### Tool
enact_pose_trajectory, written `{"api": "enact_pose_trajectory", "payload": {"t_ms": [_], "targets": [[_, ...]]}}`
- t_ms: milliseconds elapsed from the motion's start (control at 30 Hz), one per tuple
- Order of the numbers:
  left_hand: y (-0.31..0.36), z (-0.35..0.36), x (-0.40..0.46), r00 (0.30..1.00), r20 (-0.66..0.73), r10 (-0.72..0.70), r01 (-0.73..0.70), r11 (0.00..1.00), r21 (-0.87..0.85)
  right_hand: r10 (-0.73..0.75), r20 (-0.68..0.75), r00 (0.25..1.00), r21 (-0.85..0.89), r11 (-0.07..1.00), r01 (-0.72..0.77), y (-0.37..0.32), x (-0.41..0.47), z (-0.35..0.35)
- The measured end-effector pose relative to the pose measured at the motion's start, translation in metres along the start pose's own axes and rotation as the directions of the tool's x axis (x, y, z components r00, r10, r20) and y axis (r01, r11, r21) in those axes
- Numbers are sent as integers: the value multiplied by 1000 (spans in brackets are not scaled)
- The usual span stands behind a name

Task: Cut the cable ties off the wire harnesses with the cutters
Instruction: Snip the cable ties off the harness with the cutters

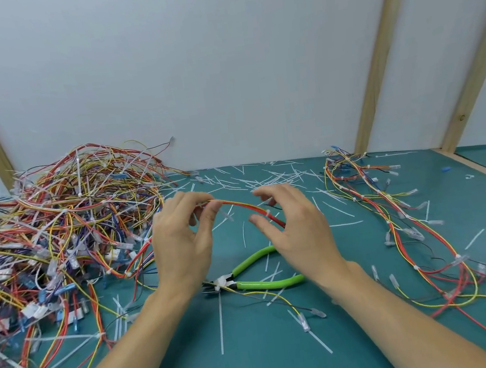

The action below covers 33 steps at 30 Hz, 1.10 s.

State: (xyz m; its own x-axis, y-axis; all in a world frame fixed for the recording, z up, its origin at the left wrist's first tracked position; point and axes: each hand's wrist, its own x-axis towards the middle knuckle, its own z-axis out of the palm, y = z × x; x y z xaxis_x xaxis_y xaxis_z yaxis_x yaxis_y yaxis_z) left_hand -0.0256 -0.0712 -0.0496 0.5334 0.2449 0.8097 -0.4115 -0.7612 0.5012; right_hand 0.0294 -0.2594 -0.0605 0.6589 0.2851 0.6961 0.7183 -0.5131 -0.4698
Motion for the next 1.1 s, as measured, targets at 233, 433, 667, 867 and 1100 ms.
{"api": "enact_pose_trajectory", "payload": {"t_ms": [233,433,667,867,1100], "targets": [[-5,-6,4,966,-89,-244,228,960,-162,150,-88,985,-13,988,-152,11,1,-2],[-12,-8,8,926,-134,-353,304,908,-288,231,38,972,-112,968,-226,15,-2,2],[-16,-8,11,894,-156,-420,346,868,-355,327,220,919,-207,937,-283,23,-2,3],[-21,-9,13,834,-179,-522,412,804,-428,286,36,958,79,954,-288,15,2,-4],[-20,-8,13,832,-159,-531,439,806,-397,259,-203,944,176,958,-225,-2,3,-8]]}}
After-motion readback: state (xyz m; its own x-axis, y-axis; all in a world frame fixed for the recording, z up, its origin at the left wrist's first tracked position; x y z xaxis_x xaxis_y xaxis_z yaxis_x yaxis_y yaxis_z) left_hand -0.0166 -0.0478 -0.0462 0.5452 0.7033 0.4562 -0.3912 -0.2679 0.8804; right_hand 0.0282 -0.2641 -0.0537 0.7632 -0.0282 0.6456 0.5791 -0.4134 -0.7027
